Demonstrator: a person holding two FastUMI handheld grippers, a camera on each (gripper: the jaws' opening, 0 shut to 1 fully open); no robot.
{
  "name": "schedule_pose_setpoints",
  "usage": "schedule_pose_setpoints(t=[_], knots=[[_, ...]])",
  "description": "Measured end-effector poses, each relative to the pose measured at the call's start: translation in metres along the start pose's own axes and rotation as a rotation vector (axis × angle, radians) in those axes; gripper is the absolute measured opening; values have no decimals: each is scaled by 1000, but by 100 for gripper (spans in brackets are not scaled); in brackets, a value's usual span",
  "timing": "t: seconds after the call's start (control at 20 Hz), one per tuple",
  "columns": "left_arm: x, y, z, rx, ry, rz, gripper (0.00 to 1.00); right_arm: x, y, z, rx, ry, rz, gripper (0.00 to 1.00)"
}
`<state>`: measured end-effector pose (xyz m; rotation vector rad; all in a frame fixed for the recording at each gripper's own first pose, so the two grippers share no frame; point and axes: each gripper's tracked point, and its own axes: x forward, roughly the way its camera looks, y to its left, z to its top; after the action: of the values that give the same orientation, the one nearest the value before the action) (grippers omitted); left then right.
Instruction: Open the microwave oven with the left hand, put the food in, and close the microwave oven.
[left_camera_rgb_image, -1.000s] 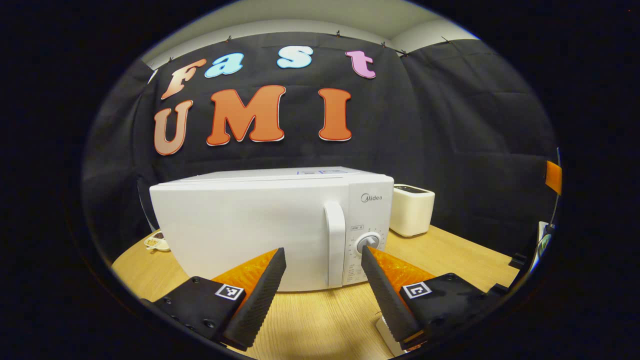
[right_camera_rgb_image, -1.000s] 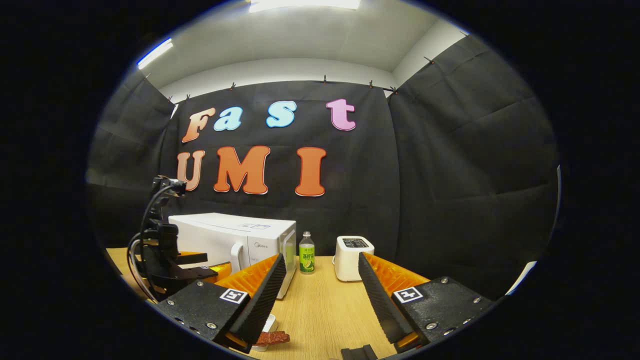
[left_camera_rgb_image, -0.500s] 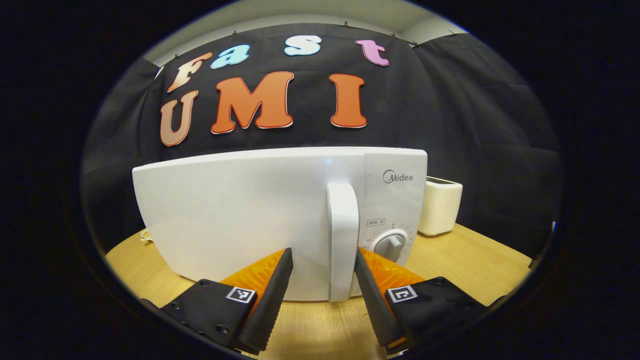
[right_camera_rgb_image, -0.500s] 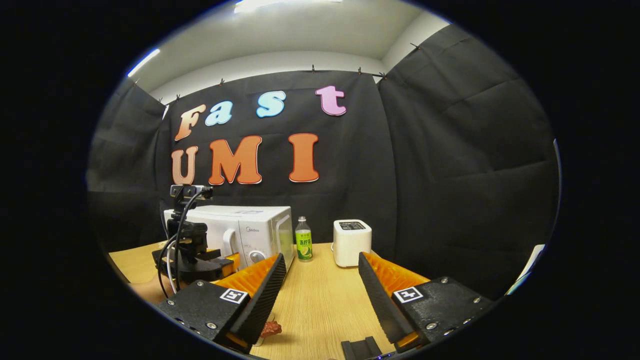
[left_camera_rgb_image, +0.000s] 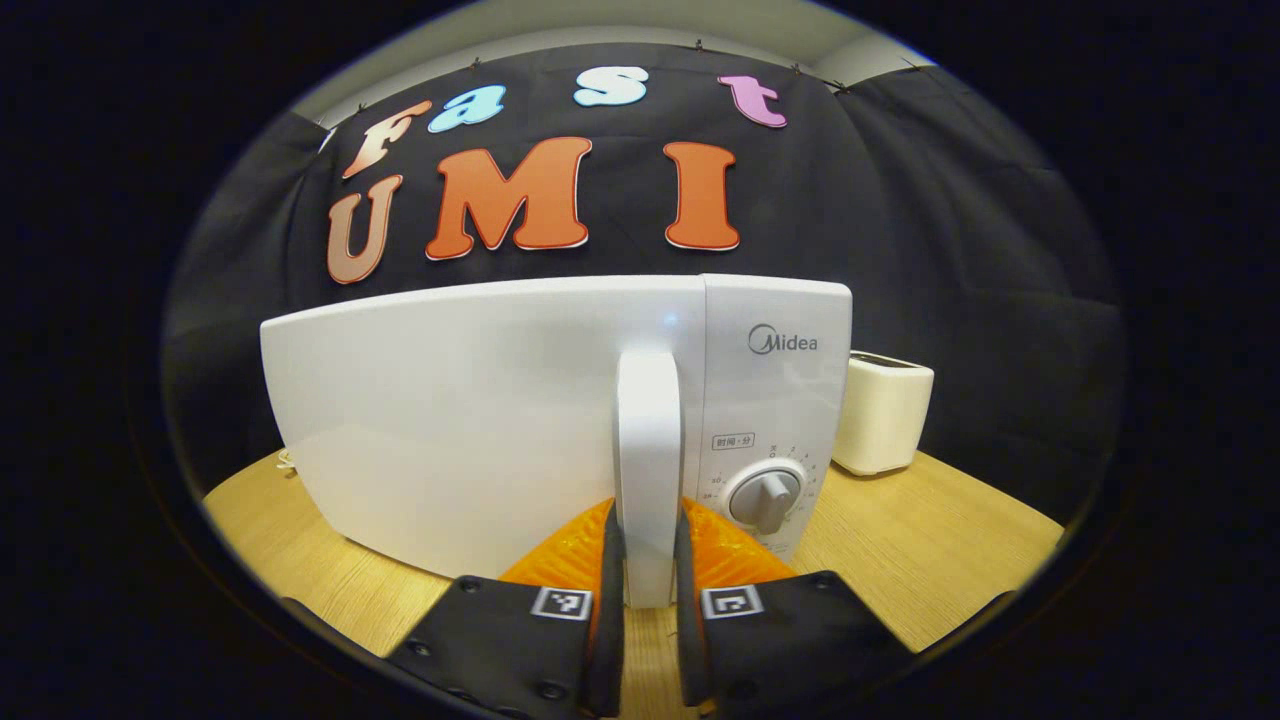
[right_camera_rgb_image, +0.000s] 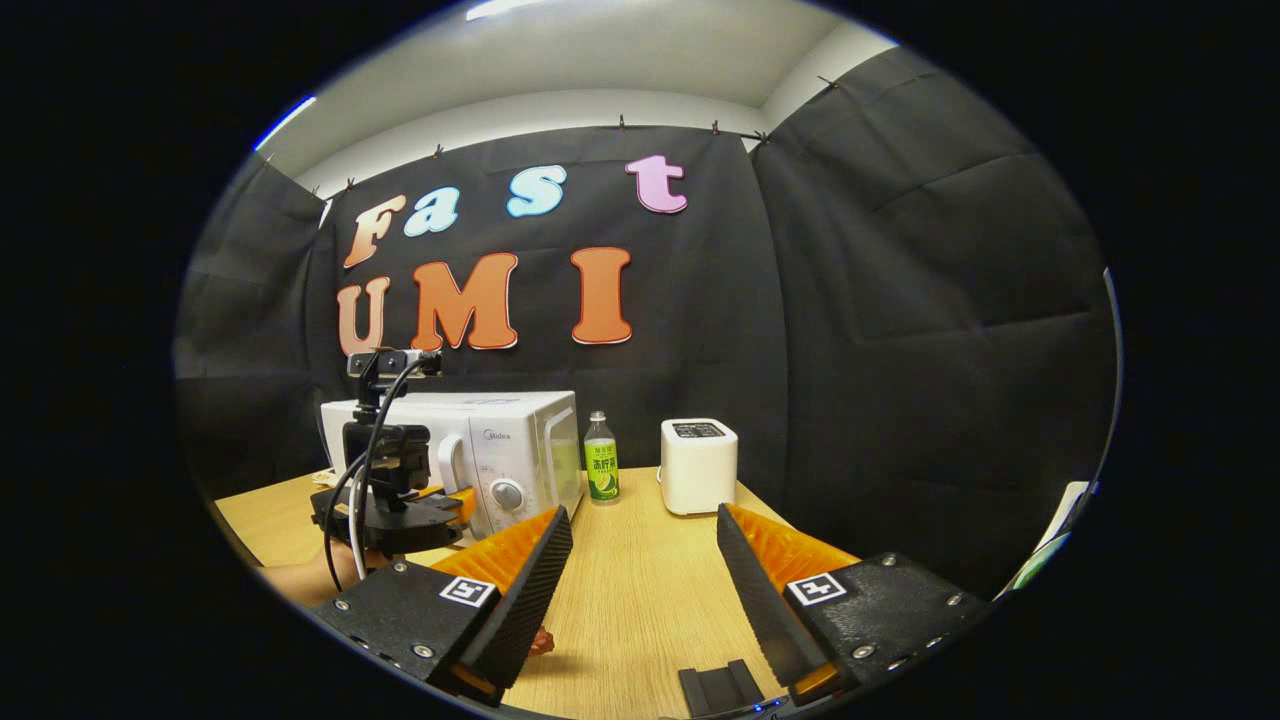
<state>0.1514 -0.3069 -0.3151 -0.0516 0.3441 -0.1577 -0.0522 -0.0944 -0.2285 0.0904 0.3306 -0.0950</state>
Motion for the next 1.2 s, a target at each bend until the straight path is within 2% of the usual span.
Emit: schedule_pose_setpoints(t=[0.1,0.15,0.4,0.5,0.85,1.2], knots=[[-1,1,-1,1,2,-4,22,-2,1,-1,4,3,0,90],[-1,1,-2,7,8,-8,18,-3,1,-2,7,2,3,90],[-6,1,-5,1,7,-21,18,-3,3,-7,-11,12,1,90],[-26,3,-2,13,-23,-10,18,-1,3,-11,-17,20,-1,90],[-93,21,-14,40,-41,-80,18,-1,14,-25,-10,58,11,90],[-177,74,-27,41,-87,-64,18,-4,25,-29,-3,71,15,90]])
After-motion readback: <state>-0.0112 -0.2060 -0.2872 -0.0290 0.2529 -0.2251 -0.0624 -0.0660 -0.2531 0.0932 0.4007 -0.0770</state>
